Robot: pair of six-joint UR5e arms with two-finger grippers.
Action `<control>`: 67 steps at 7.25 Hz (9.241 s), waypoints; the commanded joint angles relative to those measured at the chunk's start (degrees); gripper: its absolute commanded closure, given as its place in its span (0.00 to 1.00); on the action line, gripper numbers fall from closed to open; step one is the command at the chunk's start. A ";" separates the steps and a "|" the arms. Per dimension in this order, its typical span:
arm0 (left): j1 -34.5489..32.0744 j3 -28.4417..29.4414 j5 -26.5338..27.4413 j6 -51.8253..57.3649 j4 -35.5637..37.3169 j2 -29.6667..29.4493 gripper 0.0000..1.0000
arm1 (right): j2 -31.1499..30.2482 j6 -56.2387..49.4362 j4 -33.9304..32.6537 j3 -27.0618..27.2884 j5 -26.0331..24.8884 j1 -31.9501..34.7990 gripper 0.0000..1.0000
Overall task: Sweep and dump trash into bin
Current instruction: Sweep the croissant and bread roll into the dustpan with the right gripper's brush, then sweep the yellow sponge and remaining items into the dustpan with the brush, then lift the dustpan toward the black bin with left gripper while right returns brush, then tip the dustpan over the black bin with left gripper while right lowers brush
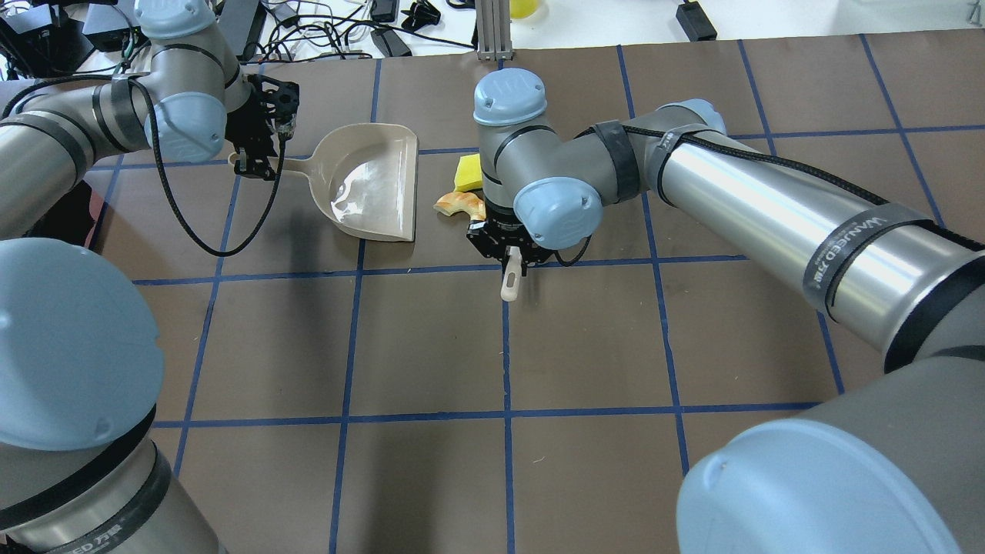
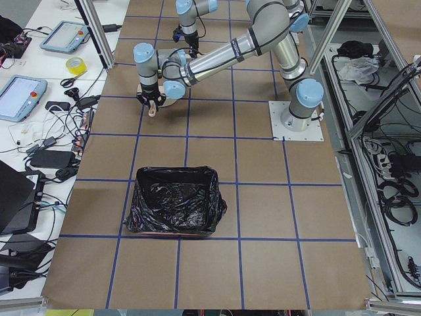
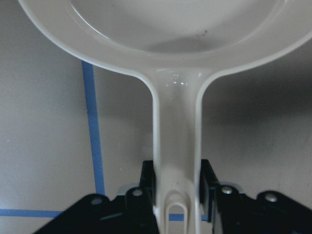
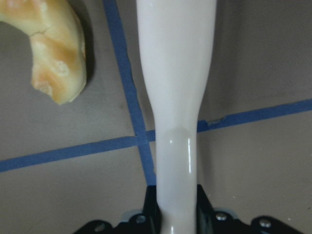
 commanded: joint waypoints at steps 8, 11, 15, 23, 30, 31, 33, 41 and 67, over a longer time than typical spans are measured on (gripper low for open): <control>0.00 0.06 -0.12 0.00 0.05 0.20 1.00 | 12.07 10.68 -0.29 -20.57 2.17 12.81 1.00; 0.00 0.06 -0.21 0.00 0.05 0.20 1.00 | 12.08 11.29 -0.21 -22.26 4.04 13.34 1.00; 0.00 -0.03 -0.30 0.00 0.05 0.20 1.00 | 5.58 10.77 10.25 -20.42 0.17 8.96 1.00; 0.00 -0.03 -0.03 -0.09 0.05 -0.06 1.00 | 13.03 -4.88 6.39 -24.45 -4.67 2.35 1.00; 0.00 -0.47 -0.21 -0.09 0.05 0.12 1.00 | 18.84 -7.61 4.98 -31.04 -1.00 2.61 1.00; 0.00 -0.55 -0.29 0.00 0.05 0.20 1.00 | 19.10 -7.08 4.98 -31.14 -0.19 3.31 1.00; 0.00 -0.64 -0.38 -0.09 0.05 0.12 1.00 | 19.10 -3.50 4.98 -31.14 2.09 5.76 1.00; 0.26 -0.64 -1.17 -0.09 0.14 0.20 1.00 | 12.53 -1.44 11.38 -27.11 1.66 5.45 1.00; 41.93 24.76 2.94 70.40 -3.03 1.07 1.00 | -7.18 -53.31 5.16 8.59 -9.59 -41.24 0.71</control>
